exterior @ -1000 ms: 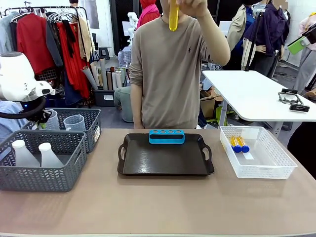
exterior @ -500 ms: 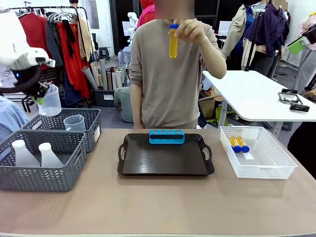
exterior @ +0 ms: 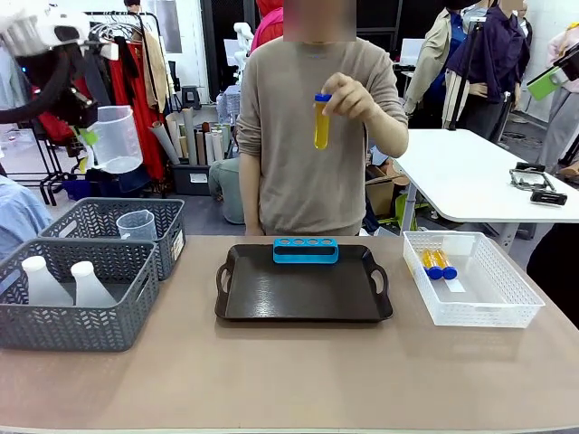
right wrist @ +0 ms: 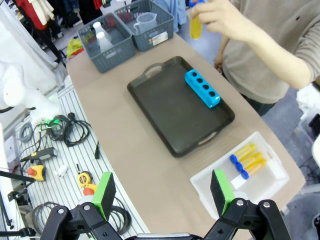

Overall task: Prepare the laboratory tools.
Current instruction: Pick up one Large Measuring Cup and place it on the Handle tray.

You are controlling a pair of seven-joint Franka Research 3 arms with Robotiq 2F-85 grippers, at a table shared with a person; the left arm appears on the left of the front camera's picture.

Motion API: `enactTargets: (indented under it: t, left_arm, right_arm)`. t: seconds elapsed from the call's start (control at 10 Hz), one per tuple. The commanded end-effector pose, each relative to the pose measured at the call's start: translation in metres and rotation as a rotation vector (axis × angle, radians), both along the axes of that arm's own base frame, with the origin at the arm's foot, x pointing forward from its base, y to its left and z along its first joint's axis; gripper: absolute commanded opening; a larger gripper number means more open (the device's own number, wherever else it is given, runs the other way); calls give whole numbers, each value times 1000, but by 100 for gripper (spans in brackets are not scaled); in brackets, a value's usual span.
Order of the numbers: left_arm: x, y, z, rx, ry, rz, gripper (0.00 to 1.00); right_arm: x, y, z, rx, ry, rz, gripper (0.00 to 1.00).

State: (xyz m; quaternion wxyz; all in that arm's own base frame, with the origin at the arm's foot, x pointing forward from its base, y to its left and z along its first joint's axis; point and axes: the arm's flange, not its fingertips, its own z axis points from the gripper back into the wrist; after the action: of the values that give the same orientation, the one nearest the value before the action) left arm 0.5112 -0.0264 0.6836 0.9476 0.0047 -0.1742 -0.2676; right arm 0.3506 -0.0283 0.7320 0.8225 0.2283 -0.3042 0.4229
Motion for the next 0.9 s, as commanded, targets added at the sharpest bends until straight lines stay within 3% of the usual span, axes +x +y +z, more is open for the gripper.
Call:
enactTargets:
  t: [0.0, 0.2, 0.3, 0.6, 0.7, 0.8]
  left_arm:
    - [-9, -3, 23, -32, 11, -120, 0]
    - [-20, -19, 32, -46, 25, -219, 0]
    - [-17, -18, 25, -17, 2, -116, 0]
    - [-17, -18, 25, -17, 2, -116, 0]
    - [-16, -21, 26, -25, 14, -146, 0]
    - [-17, -50, 15, -2, -3, -247, 0]
  right_arm:
    - [0, 3, 4, 30, 2, 2, 100]
    - [0, 3, 4, 30, 2, 2, 100]
    - [0, 3, 4, 30, 2, 2, 100]
    - [0, 3, 4, 30, 2, 2, 100]
    - [0, 3, 4, 30, 2, 2, 100]
    - [0, 3, 4, 30, 2, 2, 100]
